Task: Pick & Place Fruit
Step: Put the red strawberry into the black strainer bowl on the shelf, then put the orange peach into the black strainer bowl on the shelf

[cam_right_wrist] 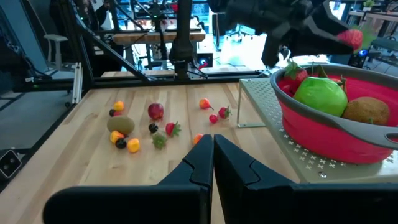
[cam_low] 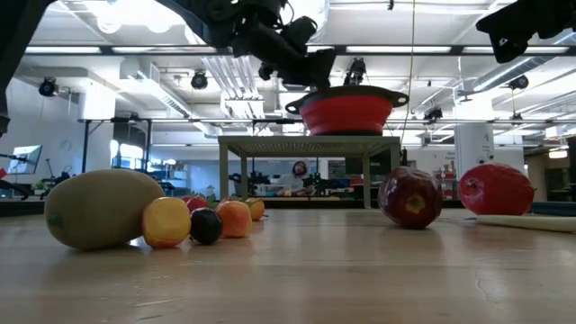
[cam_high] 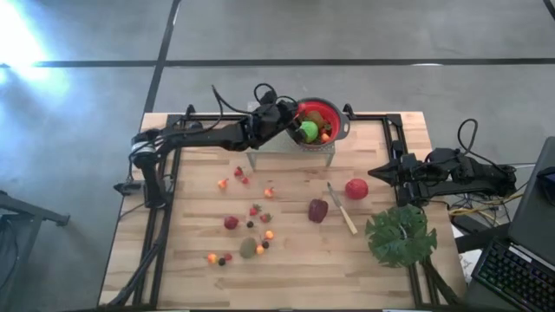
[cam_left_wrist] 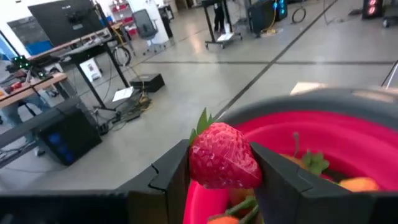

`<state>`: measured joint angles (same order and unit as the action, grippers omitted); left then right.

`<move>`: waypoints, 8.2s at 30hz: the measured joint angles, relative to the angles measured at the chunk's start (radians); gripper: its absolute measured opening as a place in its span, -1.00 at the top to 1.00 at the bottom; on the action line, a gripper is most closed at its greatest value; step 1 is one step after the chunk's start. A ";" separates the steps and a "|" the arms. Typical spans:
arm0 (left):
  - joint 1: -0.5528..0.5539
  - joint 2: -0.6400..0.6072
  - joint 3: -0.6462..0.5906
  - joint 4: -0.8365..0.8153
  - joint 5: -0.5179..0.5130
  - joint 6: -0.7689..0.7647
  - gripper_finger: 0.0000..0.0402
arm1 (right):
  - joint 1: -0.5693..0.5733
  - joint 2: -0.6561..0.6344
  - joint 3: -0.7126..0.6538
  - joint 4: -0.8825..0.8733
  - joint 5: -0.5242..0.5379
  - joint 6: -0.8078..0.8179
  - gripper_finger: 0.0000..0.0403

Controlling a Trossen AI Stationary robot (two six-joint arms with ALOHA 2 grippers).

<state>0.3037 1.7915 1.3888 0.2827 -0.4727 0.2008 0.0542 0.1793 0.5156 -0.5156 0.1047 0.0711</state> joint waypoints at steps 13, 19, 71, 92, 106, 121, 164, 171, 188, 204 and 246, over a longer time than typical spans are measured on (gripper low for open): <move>0.004 0.009 0.000 -0.071 0.000 0.008 0.20 | 0.000 0.000 0.000 0.000 0.000 0.000 0.96; 0.004 0.009 0.000 -0.069 0.007 0.008 0.14 | 0.000 0.000 0.000 0.000 0.000 0.000 0.96; -0.119 -0.309 -0.001 -0.652 0.043 0.004 -0.02 | 0.000 0.000 0.000 0.000 0.000 0.000 0.96; -0.221 -0.428 -0.003 -1.363 0.042 -0.416 -0.02 | 0.000 0.000 0.000 0.000 0.000 0.000 0.96; -0.220 -0.437 -0.150 -1.541 0.030 -0.569 -0.02 | 0.000 0.000 0.000 0.000 0.000 0.000 0.96; -0.217 -0.437 -0.450 -1.345 0.152 -0.698 -0.02 | 0.000 0.000 0.000 0.000 0.000 0.000 0.96; -0.191 -0.434 -0.689 -1.018 0.215 -0.812 -0.02 | 0.000 0.000 0.000 0.000 0.000 0.000 0.96; -0.191 -0.434 -0.690 -1.014 0.221 -0.805 -0.02 | 0.000 0.000 0.000 0.000 0.000 0.000 0.96; -0.190 -0.349 -0.691 -0.989 0.229 -0.759 -0.02 | 0.000 0.000 0.000 0.000 0.000 0.000 0.96; -0.189 -0.349 -0.692 -0.969 0.219 -0.745 0.31 | 0.000 0.000 0.000 0.000 0.000 0.000 0.96; -0.190 -0.349 -0.481 -0.965 0.240 -0.637 0.30 | 0.000 0.000 0.000 0.000 0.000 0.000 0.96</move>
<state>0.1139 1.4422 0.9076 -0.6823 -0.2330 -0.4363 0.0543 0.1794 0.5156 -0.5156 0.1047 0.0711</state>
